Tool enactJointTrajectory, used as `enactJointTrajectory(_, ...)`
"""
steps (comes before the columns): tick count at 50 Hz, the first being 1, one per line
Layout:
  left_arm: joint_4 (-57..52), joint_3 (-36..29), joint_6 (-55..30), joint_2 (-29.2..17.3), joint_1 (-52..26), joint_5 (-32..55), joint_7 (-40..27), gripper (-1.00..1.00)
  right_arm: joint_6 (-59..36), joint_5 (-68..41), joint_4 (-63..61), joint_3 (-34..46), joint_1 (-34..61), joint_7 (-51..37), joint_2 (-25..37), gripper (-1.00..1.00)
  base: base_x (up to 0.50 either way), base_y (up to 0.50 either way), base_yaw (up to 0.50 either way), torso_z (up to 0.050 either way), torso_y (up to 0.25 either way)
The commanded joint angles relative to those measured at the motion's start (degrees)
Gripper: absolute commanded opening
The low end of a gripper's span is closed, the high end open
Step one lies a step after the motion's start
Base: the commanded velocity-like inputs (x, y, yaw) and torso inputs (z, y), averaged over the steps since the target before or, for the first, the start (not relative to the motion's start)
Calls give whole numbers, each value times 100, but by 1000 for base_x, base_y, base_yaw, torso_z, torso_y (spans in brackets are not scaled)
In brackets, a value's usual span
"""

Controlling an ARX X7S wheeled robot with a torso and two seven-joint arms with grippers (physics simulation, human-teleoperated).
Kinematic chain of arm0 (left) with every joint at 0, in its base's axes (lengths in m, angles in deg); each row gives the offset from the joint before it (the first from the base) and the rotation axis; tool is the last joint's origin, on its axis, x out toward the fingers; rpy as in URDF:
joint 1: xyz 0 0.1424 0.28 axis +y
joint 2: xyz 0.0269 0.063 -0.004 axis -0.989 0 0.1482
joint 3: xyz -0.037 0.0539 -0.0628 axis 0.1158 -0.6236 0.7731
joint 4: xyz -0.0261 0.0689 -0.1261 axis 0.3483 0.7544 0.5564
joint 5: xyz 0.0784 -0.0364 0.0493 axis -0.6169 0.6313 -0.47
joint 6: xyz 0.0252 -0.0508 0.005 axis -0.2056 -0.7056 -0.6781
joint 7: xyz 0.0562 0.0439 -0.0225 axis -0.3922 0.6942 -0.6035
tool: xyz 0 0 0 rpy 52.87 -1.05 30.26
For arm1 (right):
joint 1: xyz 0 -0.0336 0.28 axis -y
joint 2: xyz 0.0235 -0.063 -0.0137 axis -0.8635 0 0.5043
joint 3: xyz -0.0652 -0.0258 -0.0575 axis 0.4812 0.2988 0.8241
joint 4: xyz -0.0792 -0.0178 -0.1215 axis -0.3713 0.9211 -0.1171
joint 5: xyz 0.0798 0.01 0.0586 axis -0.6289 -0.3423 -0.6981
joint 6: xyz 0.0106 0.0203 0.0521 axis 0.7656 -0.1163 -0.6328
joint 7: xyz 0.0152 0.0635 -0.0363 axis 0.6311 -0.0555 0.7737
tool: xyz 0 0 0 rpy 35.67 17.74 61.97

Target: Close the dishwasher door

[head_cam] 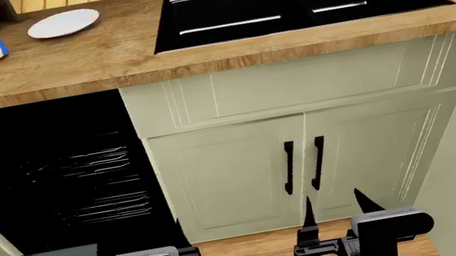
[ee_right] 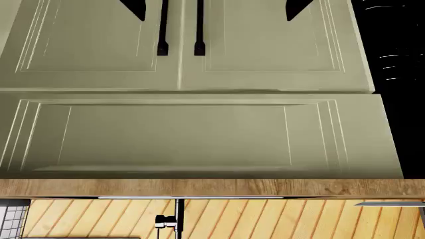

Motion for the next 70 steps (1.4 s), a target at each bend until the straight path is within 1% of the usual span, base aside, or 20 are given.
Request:
enactJointTrajectory(1, -11, -96, 11, -92, 7, 111, -92, 100, 11, -110, 5, 96, 1, -124, 85, 100, 0, 0, 0, 0, 0)
enactJointTrajectory(7, 24, -265, 134, -217, 20, 122, -260, 100, 84, -250, 36, 220, 1, -280, 200, 100, 0, 0, 0, 0, 0)
enactJointTrajectory(24, -27, -499, 145, -398, 26, 275, -413, 100, 105, -476, 9, 408, -5, -460, 377, 100, 0, 0, 0, 0, 0)
enactJointTrajectory(31, -16, -483, -59, -404, -35, 327, -608, 100, 139, -557, 3, 446, -17, -492, 422, 100, 0, 0, 0, 0, 0)
enactJointTrajectory(39, -20, -667, 287, -507, 39, 137, -689, 100, 200, -624, 2, 503, -33, -540, 474, 100, 0, 0, 0, 0, 0)
enactJointTrajectory(48, 9, -822, 478, -603, 56, -56, -835, 100, 248, -687, 34, 553, -18, -608, 520, 100, 0, 0, 0, -49, -66)
enactJointTrajectory(70, -16, -949, 459, -714, 61, 60, -969, 100, 261, -814, 38, 702, -1, -766, 648, 100, 0, 0, 0, -50, -9)
